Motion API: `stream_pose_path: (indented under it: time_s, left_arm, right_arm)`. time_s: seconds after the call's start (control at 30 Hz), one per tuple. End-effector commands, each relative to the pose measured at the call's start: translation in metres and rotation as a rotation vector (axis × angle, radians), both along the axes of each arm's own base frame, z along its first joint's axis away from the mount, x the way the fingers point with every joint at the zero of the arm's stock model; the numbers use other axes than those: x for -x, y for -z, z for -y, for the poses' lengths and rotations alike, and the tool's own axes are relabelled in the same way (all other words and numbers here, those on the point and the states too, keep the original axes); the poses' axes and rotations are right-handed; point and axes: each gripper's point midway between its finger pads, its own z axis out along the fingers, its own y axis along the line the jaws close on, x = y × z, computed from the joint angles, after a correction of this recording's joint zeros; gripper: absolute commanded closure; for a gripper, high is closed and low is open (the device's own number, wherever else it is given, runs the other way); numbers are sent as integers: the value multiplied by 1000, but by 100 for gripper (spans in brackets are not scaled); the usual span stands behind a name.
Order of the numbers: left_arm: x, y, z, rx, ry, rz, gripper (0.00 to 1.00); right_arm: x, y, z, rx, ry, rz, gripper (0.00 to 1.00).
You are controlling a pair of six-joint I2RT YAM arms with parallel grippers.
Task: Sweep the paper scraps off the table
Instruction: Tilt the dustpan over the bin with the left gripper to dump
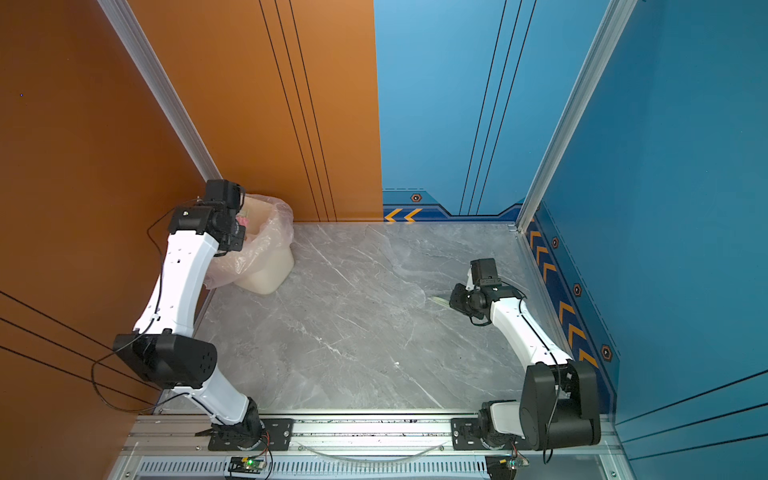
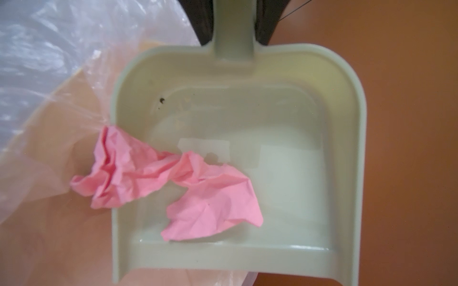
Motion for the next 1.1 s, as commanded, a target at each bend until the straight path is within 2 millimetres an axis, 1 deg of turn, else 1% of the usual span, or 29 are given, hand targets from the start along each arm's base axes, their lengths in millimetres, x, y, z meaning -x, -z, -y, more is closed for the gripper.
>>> stream_pose_path:
  time_s: [0.0, 0.2, 0.27, 0.43, 0.67, 0.87, 0.97, 1.07]
  left_arm:
    - [8, -19, -11, -142, -21, -39, 100]
    - [12, -33, -19, -328, -40, -114, 100]
    - [12, -36, -19, -377, -34, -144, 100]
    - [9, -41, -27, -503, -67, -220, 100]
    - [5, -49, -28, -608, -79, -287, 100]
    - [1, -53, -28, -657, -82, -326, 100]
    - [1, -54, -28, -664, -81, -328, 100]
    - [1, -58, -26, -642, -82, -294, 100]
  right_arm:
    - [1, 7, -4, -11, -1, -15, 100]
    - [1, 8, -5, -11, -4, -16, 100]
    - [1, 9, -5, -12, -4, -18, 100]
    - [0, 10, -6, -15, -8, -22, 100]
    - [0, 11, -6, -11, -13, -22, 100]
    - [-4, 11, -7, -14, -15, -23, 100]
    - [-5, 11, -7, -13, -17, -23, 100]
    - [-7, 11, -7, -13, -19, -23, 100]
